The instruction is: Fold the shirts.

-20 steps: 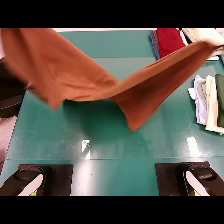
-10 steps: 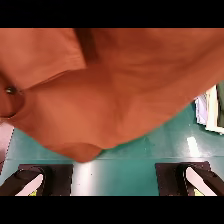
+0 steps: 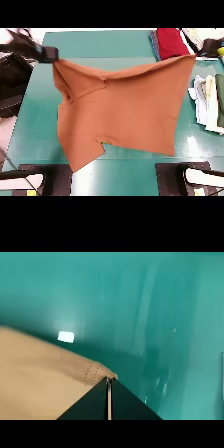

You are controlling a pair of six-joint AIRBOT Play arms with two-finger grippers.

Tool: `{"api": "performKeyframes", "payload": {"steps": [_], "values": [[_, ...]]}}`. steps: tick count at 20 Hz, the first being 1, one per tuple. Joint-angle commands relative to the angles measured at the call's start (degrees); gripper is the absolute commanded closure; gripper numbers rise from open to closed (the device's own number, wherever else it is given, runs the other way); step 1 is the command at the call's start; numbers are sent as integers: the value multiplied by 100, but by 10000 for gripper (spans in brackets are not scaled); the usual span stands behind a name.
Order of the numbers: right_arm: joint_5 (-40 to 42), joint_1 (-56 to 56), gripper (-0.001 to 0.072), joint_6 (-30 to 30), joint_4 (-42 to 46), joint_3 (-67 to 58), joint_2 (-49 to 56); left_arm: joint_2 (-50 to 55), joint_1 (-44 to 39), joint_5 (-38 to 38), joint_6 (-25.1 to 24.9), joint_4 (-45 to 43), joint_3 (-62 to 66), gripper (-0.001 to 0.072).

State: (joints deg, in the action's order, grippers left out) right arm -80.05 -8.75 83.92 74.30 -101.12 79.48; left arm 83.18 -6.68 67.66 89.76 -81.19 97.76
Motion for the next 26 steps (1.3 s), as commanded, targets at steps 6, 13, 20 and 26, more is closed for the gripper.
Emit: {"api": "performKeyframes", "payload": {"steps": [6,13,20,26], "values": [[195,0,699,-428,46,-192,1296,942,28,-85,-780,13,-87,684],[85,98,699,-496,76,914,1193,944,719,835,-942,448,-577,683],[763,487,696,-382,83,1600,1196,949,715,190,-1071,868,-1578,681],[118,256,478,-365,39,1480,833,282,920,804,-944,654,-1657,157]]}}
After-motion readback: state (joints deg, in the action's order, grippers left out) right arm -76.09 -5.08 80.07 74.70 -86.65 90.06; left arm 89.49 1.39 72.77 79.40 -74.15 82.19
